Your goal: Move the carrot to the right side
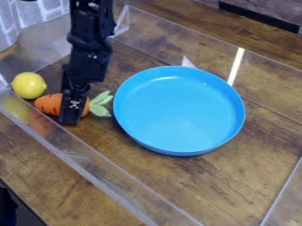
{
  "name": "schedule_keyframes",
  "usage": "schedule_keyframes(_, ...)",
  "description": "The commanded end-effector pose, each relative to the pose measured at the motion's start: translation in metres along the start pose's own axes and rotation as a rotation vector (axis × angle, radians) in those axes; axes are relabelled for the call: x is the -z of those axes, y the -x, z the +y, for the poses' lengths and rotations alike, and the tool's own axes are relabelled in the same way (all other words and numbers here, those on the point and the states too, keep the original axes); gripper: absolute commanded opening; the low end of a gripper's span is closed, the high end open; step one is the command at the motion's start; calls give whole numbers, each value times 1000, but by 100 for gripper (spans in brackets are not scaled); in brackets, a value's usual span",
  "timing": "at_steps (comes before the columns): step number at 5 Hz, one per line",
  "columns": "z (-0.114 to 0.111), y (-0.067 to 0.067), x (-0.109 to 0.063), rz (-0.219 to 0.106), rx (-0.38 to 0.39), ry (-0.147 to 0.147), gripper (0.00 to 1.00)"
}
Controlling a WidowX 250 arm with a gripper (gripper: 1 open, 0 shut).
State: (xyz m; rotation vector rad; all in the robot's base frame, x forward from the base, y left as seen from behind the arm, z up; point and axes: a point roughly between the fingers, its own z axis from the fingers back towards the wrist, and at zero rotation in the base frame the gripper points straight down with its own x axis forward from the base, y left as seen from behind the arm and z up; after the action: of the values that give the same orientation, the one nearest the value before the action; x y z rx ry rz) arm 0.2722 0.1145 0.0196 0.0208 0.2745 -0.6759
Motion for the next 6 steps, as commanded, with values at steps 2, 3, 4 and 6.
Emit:
schedule_keyframes(2,6,4,2,-11,-35,14,100)
schedule_keyframes(3,6,4,2,-15,-40,20,100)
schedule_keyframes(4,7,3,1,-18,-44,25,100)
schedule_keyframes(6,7,2,1,-24,-52,36,100)
